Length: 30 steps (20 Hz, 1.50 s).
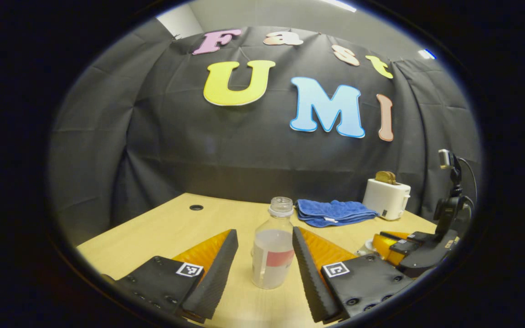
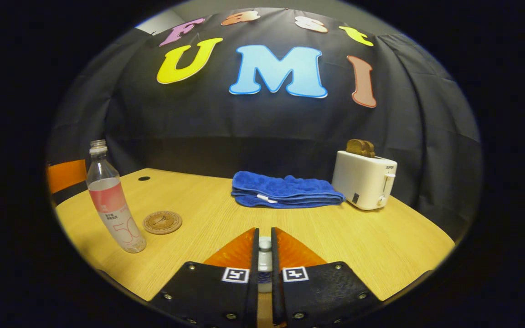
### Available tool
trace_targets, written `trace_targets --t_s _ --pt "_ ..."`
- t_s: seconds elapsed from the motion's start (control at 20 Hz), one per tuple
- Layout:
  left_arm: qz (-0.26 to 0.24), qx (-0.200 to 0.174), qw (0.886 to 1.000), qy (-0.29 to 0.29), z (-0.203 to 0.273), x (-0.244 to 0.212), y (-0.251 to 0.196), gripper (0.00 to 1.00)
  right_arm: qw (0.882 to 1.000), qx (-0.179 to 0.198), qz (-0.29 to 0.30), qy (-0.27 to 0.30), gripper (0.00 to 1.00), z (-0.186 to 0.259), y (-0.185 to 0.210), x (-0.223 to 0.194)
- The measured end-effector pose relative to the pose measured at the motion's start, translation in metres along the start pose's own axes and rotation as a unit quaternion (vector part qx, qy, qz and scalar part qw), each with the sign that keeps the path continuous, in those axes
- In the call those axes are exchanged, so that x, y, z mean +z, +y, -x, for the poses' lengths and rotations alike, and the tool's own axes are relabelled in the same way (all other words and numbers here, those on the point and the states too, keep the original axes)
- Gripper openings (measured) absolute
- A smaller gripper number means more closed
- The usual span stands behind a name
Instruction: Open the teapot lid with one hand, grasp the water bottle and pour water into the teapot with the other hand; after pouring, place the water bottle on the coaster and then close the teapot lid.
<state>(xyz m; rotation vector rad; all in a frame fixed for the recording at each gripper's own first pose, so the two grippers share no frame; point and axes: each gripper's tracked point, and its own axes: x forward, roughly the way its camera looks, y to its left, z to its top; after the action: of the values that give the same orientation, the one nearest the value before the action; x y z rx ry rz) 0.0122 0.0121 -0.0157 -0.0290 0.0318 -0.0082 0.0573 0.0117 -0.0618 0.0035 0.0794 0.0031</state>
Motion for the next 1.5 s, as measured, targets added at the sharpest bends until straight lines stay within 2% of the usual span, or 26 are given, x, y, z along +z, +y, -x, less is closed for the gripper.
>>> trace_targets --t_s 0.35,0.55,0.85,1.05,1.4,1.5 --pt "-0.005 -0.01 1.0 0.013 -0.008 -0.011 -0.004 0.81 1.0 0.01 -0.014 -0.009 0.12 0.002 -0.001 0.004" --pt "-0.008 -0.015 1.0 0.018 -0.014 -0.019 -0.008 0.96 0.999 0.012 -0.01 -0.039 0.12 0.009 -0.003 0.021" --pt "-0.012 -0.016 0.999 0.04 -0.029 -0.037 -0.014 0.96 0.994 0.013 -0.006 -0.106 0.12 0.025 -0.011 0.053" --pt "-0.021 -0.012 0.998 0.05 -0.041 -0.05 -0.017 1.0 0.993 0.013 -0.013 -0.115 0.12 0.028 -0.017 0.053" --pt "-0.034 0.002 0.997 0.065 -0.057 -0.071 -0.016 1.0 0.994 0.01 -0.025 -0.109 0.12 0.029 -0.026 0.048" --pt "-0.043 -0.001 0.997 0.063 -0.057 -0.07 -0.018 0.89 0.994 0.006 -0.029 -0.11 0.12 0.031 -0.029 0.048"
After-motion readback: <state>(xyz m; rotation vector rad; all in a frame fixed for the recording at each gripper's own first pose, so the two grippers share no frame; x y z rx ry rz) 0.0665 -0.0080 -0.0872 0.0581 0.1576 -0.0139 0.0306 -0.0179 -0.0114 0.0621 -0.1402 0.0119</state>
